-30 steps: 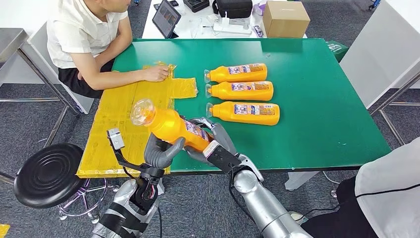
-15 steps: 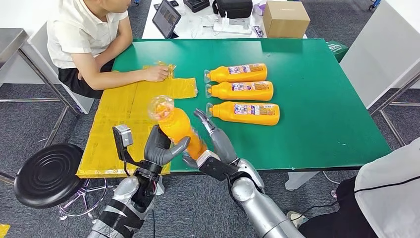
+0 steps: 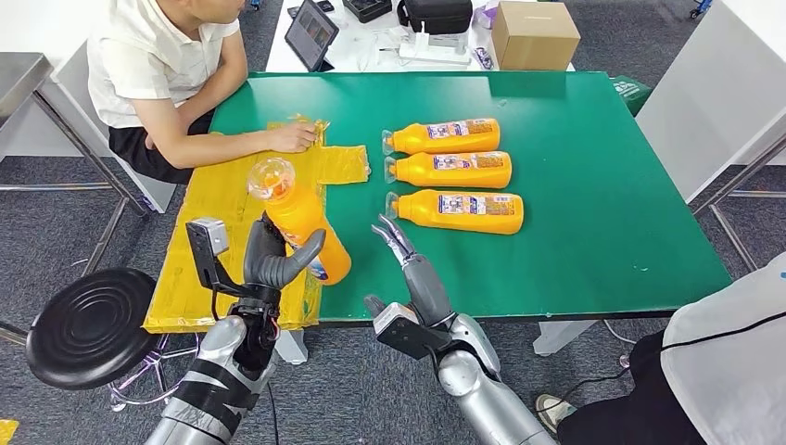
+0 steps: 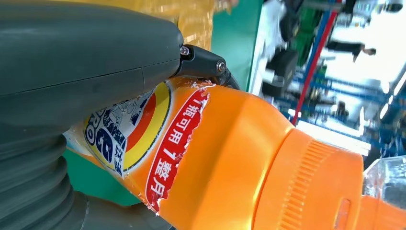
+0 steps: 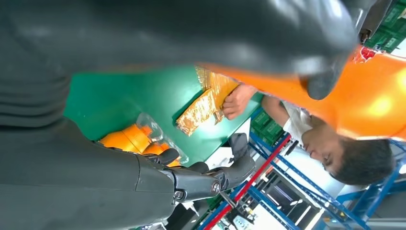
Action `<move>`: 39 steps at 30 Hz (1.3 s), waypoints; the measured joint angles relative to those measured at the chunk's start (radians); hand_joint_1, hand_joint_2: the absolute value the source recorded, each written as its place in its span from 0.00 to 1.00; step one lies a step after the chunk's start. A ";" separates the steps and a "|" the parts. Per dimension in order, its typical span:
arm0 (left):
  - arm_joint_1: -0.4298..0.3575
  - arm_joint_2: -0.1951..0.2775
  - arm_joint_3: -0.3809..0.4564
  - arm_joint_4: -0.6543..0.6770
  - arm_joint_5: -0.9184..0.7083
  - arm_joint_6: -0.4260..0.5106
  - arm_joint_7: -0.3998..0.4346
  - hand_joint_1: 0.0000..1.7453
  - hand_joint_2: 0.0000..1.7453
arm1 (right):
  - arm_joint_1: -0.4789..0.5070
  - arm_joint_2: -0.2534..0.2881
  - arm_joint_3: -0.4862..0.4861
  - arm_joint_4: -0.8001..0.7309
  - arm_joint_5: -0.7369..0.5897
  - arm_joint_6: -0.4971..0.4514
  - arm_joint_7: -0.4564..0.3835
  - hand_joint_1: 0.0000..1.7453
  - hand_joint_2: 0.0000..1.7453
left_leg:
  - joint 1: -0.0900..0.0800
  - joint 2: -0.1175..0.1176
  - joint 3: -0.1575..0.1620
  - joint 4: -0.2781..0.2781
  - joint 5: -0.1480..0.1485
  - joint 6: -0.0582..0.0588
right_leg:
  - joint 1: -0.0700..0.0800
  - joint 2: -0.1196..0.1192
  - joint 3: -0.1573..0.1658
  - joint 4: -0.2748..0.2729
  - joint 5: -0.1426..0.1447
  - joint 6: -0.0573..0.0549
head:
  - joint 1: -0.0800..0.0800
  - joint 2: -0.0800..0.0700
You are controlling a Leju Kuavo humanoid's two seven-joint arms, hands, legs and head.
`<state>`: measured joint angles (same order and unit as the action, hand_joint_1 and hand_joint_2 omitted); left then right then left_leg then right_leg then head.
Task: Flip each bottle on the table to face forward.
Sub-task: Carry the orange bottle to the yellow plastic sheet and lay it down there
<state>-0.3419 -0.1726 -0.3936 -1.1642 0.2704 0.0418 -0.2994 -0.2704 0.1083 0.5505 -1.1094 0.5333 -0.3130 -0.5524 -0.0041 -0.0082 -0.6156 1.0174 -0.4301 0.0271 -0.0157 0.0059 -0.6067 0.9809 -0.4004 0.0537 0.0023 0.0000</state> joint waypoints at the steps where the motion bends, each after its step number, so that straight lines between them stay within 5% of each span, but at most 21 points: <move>1: -0.006 0.001 0.006 0.003 -0.020 0.025 -0.008 1.00 1.00 | 0.004 0.000 0.000 -0.001 0.003 -0.008 -0.006 0.00 0.00 | 0.000 0.000 0.000 0.000 0.000 0.000 | 0.000 0.000 0.000 0.000 0.000 0.000 | 0.000 0.000; 3: -0.020 0.005 0.013 0.008 -0.137 0.134 -0.048 1.00 1.00 | 0.012 0.000 0.000 -0.005 0.014 -0.024 -0.018 0.00 0.00 | 0.000 0.000 0.000 0.000 0.000 0.000 | 0.000 0.000 0.000 0.000 0.000 0.000 | 0.000 0.000; 7: -0.068 0.020 0.007 0.035 -0.679 0.524 -0.099 1.00 1.00 | 0.024 -0.004 0.012 -0.030 0.029 -0.025 -0.040 0.00 0.00 | 0.000 -0.001 0.000 0.000 0.000 0.000 | 0.000 0.000 -0.001 0.001 0.000 0.000 | 0.000 0.000; 9: -0.102 0.029 0.001 0.076 -0.872 0.588 -0.073 1.00 1.00 | 0.024 -0.005 0.024 -0.042 0.029 -0.019 -0.047 0.00 0.00 | 0.000 -0.002 0.000 0.000 0.001 0.000 | 0.000 -0.001 0.000 0.001 0.000 0.000 | 0.000 0.000; 16: -0.229 0.041 -0.004 0.294 -1.097 0.563 0.034 1.00 1.00 | 0.024 -0.001 0.054 -0.069 0.013 0.009 -0.072 0.00 0.00 | 0.000 0.000 0.000 0.000 0.002 0.000 | 0.000 -0.001 -0.001 0.001 0.001 0.000 | 0.000 0.000; 21: -0.326 0.047 -0.015 0.452 -1.188 0.462 0.099 1.00 1.00 | 0.025 0.008 0.064 -0.073 -0.003 0.032 -0.086 0.00 0.00 | 0.000 0.000 0.000 0.000 0.002 -0.001 | 0.000 -0.001 -0.001 0.001 0.001 0.000 | 0.000 0.000; 31: -0.418 0.049 -0.021 0.657 -1.167 0.286 0.147 0.95 1.00 | 0.024 0.030 0.073 -0.064 -0.020 0.064 -0.099 0.00 0.00 | 0.000 0.000 -0.001 0.000 0.002 -0.001 | 0.000 -0.001 -0.001 0.002 0.001 0.000 | 0.000 0.000; 32: -0.422 0.049 -0.017 0.669 -1.156 0.268 0.148 0.92 1.00 | 0.024 0.032 0.073 -0.061 -0.021 0.065 -0.101 0.00 0.00 | 0.000 0.000 -0.001 0.000 0.002 -0.001 | 0.000 -0.001 -0.001 0.001 0.001 0.000 | 0.000 0.000; 33: -0.426 0.049 -0.012 0.679 -1.147 0.254 0.150 0.78 1.00 | 0.024 0.034 0.073 -0.058 -0.022 0.066 -0.103 0.00 0.00 | 0.000 0.000 -0.001 0.000 0.002 -0.001 | 0.000 -0.001 -0.001 0.001 0.001 0.000 | 0.000 0.000; 36: -0.437 0.049 0.002 0.704 -1.127 0.227 0.158 0.22 1.00 | 0.024 0.040 0.074 -0.051 -0.025 0.070 -0.108 0.00 0.00 | 0.000 0.000 -0.001 0.000 0.002 -0.001 | 0.000 -0.001 -0.001 0.001 0.001 0.000 | 0.000 0.000; 39: -0.445 0.049 0.014 0.722 -1.119 0.210 0.165 0.02 1.00 | 0.023 0.045 0.077 -0.043 -0.027 0.073 -0.111 0.00 0.00 | 0.000 0.000 -0.001 0.000 0.002 -0.001 | 0.000 -0.001 -0.001 0.002 0.001 0.000 | 0.000 0.000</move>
<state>-0.7867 -0.1232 -0.3796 -0.4418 -0.8481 0.2520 -0.1344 -0.2469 0.1529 0.6271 -1.1527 0.5059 -0.2399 -0.6636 -0.0039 -0.0087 -0.6169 1.0174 -0.4278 0.0263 -0.0157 0.0052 -0.6078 0.9824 -0.3998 0.0535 0.0023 0.0000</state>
